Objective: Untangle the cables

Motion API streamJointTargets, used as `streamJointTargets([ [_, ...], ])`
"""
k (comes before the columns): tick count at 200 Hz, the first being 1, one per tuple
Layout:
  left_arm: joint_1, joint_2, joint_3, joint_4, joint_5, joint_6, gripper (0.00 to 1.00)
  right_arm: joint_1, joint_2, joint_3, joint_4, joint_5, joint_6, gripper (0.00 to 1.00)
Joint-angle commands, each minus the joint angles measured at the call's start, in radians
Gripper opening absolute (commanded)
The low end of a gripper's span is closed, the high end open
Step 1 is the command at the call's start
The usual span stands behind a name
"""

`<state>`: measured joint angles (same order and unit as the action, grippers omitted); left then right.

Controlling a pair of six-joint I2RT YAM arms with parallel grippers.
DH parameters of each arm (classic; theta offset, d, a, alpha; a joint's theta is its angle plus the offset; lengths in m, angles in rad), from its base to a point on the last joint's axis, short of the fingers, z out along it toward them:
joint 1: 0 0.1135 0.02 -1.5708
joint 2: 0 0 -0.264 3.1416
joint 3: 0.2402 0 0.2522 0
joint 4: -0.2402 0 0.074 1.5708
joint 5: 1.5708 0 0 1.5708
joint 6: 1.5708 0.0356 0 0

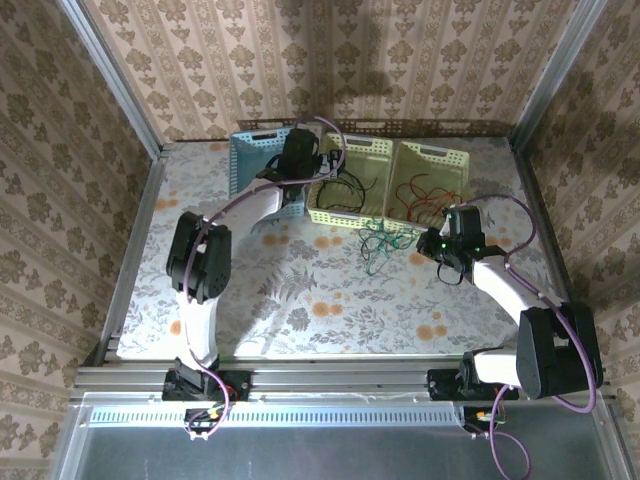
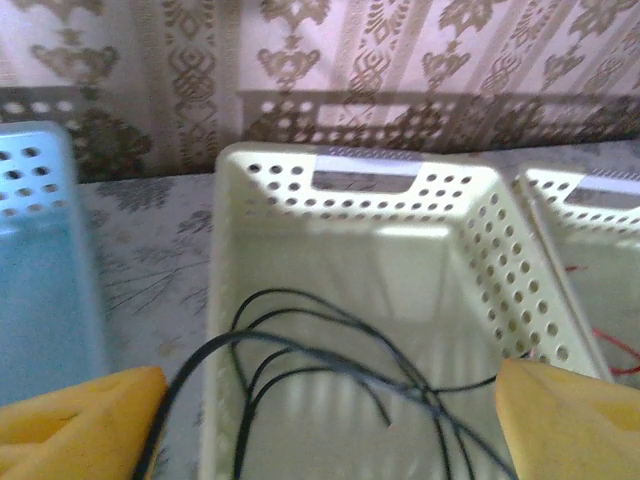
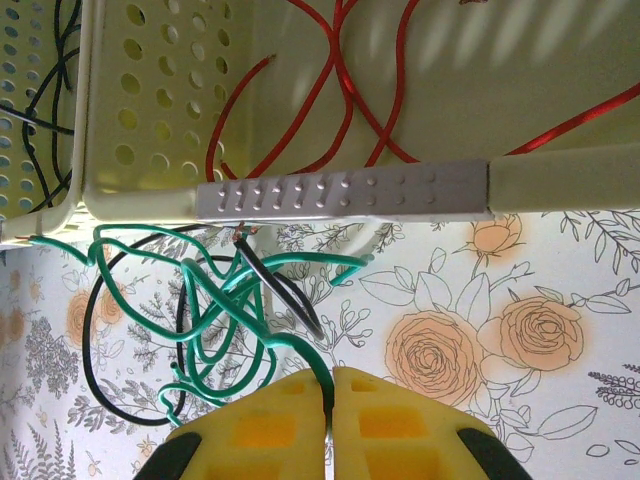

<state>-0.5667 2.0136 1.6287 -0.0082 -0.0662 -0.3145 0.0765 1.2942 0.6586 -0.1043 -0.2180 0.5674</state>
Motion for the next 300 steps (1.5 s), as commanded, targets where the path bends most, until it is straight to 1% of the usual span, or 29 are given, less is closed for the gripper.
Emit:
streamJointTargets([
  [1, -0.015, -0.081, -0.063, -0.126, -0.093, 0.081, 0.88, 0.0, 0.002, 0.013, -0.009, -0.02, -0.023, 0.1],
  [16, -0.015, -0.104, -0.113, -0.176, -0.102, 0.074, 0.9, -0.001, 0.007, 0.013, -0.005, -0.024, -0.024, 0.1],
  [29, -0.013, -0.125, -0.16, -0.179, -0.071, 0.072, 0.91, 0.002, 0.013, 0.016, -0.002, -0.029, -0.026, 0.1],
  [59, -0.015, -0.172, -0.263, -0.074, 0.059, 0.054, 0.91, 0.009, 0.027, 0.026, 0.001, -0.029, -0.026, 0.1],
  [74, -0.015, -0.175, -0.28, -0.038, 0.078, 0.031, 0.91, 0.014, 0.032, 0.031, 0.0, -0.028, -0.026, 0.1],
  [90, -0.015, -0.153, -0.256, -0.052, 0.102, 0.018, 0.9, 0.018, 0.034, 0.036, -0.005, -0.026, -0.025, 0.1],
  [110, -0.02, -0.109, -0.201, -0.102, 0.104, -0.005, 0.89, 0.022, 0.033, 0.037, -0.007, -0.022, -0.027, 0.1],
  [151, -0.04, -0.056, -0.137, -0.121, 0.087, -0.027, 0.88, 0.023, 0.023, 0.032, -0.009, -0.012, -0.025, 0.1],
  [162, -0.046, -0.044, -0.108, -0.158, 0.063, -0.03, 0.87, 0.023, 0.021, 0.03, -0.009, -0.012, -0.026, 0.1],
  [193, -0.054, -0.031, -0.048, -0.289, -0.054, -0.049, 0.87, 0.023, 0.017, 0.03, -0.015, -0.009, -0.031, 0.1],
  [212, -0.047, -0.043, -0.047, -0.322, -0.076, -0.06, 0.87, 0.024, 0.021, 0.03, -0.018, -0.01, -0.035, 0.1],
  [255, 0.022, -0.078, -0.091, -0.316, -0.036, -0.138, 0.85, 0.023, 0.032, 0.036, -0.017, -0.018, -0.038, 0.1],
  [272, 0.057, -0.088, -0.106, -0.306, -0.031, -0.154, 0.84, 0.024, 0.033, 0.036, -0.018, -0.018, -0.039, 0.1],
  [293, 0.102, -0.092, -0.114, -0.295, 0.011, -0.164, 0.82, 0.023, 0.029, 0.035, -0.021, -0.015, -0.039, 0.1],
  [300, 0.103, -0.089, -0.109, -0.303, 0.027, -0.154, 0.81, 0.023, 0.027, 0.035, -0.021, -0.014, -0.039, 0.1],
])
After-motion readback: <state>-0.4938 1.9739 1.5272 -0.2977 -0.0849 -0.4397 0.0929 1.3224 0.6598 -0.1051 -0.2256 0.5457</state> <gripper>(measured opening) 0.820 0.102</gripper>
